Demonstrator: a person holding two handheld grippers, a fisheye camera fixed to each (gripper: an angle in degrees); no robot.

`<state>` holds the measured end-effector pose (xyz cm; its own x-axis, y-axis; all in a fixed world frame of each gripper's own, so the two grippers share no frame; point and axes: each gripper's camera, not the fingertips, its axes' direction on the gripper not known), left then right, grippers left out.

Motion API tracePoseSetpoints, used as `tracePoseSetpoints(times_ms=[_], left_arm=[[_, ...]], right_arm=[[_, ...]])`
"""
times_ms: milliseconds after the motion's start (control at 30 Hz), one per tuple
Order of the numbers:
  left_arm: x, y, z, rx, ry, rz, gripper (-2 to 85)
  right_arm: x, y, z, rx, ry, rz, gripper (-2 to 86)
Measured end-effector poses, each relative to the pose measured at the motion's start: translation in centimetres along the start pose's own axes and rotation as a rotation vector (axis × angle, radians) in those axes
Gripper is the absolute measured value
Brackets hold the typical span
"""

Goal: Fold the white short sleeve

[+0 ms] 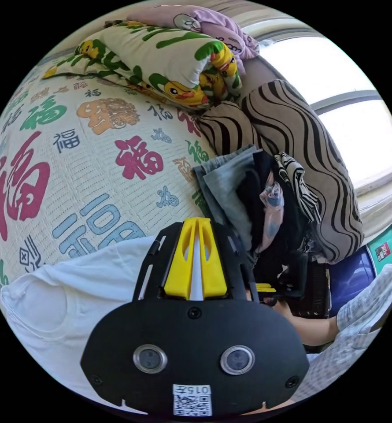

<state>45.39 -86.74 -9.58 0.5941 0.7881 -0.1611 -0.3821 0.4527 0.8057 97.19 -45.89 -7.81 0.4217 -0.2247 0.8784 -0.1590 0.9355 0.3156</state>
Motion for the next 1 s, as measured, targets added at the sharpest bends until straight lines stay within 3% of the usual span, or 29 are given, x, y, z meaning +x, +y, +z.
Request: tracePoseSetpoints(times_ms=[200,333,467,633,833,1000], left_arm=[[-2.1,0.1,-3.4,0.072,0.048,-0.023,-0.7],[-4.1,2.1,-8.0,0.195,0.09,-0.083,-0.6],[-6.7,5.5,-12.4,0.242,-0.022,-0.157,-0.2],[-11.6,10.2,-14.2,0.181,-0.128,-0.38,1.8],[-11.7,10.1,-14.8,0.148,-0.129,-0.322,7.8],[-11.8,8.0,-13.1,0.043,-0.098,-0.272,6.1]], right_arm=[[-4.0,0.1,0.9,-0.01,-0.029,-0.088,-0.6],[-9.6,0.6,2.6,-0.077,-0.058,-0.286,-0.7],[-14.4,1.7,7.9,-0.233,-0.043,-0.467,-0.7],[-15.4,2.7,15.9,-0.517,-0.033,-0.477,-0.3],[-15.1,1.7,18.6,-0.438,0.121,-0.414,3.6],[-14.9,0.1,22.5,-0.439,0.259,-0.407,6.2]])
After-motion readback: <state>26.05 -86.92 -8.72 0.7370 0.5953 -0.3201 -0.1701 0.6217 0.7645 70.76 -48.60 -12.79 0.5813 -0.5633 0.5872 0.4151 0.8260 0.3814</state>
